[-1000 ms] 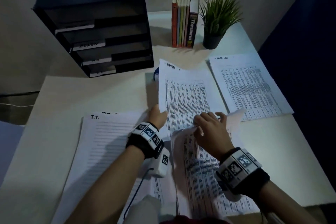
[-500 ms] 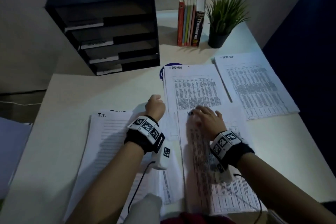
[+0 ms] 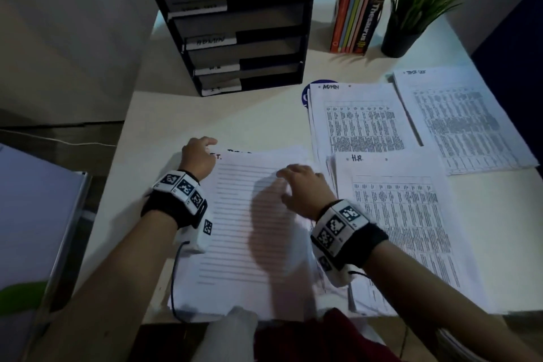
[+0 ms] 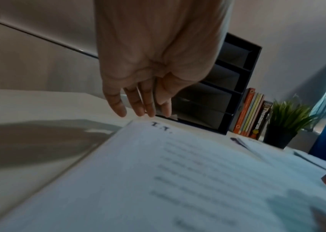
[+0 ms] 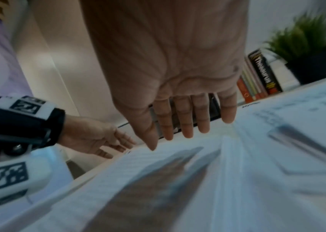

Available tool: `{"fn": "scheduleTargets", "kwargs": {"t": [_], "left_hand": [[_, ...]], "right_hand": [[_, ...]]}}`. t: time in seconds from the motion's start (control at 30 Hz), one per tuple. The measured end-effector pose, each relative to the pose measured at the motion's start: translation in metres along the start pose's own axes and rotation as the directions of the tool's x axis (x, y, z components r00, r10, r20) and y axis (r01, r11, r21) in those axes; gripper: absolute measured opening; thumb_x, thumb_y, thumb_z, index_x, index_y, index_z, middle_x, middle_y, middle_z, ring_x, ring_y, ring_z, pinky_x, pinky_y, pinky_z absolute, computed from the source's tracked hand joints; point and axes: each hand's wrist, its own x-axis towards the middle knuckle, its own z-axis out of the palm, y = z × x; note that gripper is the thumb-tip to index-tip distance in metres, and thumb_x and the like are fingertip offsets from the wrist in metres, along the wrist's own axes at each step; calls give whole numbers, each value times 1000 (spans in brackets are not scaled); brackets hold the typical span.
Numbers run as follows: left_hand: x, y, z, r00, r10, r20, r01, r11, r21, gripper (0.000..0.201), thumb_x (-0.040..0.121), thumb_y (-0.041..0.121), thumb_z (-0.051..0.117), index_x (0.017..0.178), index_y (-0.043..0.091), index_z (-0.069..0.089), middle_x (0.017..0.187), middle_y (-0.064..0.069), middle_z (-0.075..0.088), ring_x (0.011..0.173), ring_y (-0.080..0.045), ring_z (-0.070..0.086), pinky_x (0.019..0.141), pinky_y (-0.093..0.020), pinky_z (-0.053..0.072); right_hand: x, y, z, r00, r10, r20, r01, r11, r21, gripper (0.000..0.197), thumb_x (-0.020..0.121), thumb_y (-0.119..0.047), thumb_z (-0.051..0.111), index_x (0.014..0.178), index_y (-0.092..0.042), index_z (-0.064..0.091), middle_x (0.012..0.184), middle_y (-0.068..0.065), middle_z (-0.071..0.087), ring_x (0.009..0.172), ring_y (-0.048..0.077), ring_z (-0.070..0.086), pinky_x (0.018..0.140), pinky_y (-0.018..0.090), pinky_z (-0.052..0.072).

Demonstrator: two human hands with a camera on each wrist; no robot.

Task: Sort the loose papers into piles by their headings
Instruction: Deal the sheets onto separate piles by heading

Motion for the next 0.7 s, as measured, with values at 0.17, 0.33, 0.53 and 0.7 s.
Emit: {"fn": "scheduleTargets", "kwargs": {"t": [0.17,0.33,0.53,0.7], "left_hand": [[-2,-25,-2,992,73,103,-80,994,69,44,90,2,47,133,8,45,136,-19,40,127,-31,40,104,-30,30],[-10,-34,-2,969,227,92,-243,943,229,47,90,6,51,137,10,43,139,-17,39,129,-29,37,107,-34,30],[-20,-30,-10,891,446,80,-450,847,284,17,92,6,47,94,-3,61,99,-20,59,95,-33,55,79,-36,42],[-30,-27,-28,907,359,219,-300,917,-262,32,87,24,60,68,-2,53,65,-10,47,64,-18,46,60,-26,36]], "right_hand": [[-5,-18,37,998,48,47,-43,995,-92,69,82,-42,62,139,-24,29,148,-2,20,136,26,17,102,47,30],[2,-13,34,997,74,1,-73,986,-147,71,78,-48,65,136,-36,28,147,-4,17,137,26,12,107,49,22],[18,-16,27,987,142,74,-132,983,-126,86,66,-43,78,134,-38,25,145,-2,14,139,29,6,109,56,18],[25,-26,22,982,189,17,-183,968,-172,90,66,-37,80,138,-28,26,140,4,25,130,28,26,103,46,30]]}}
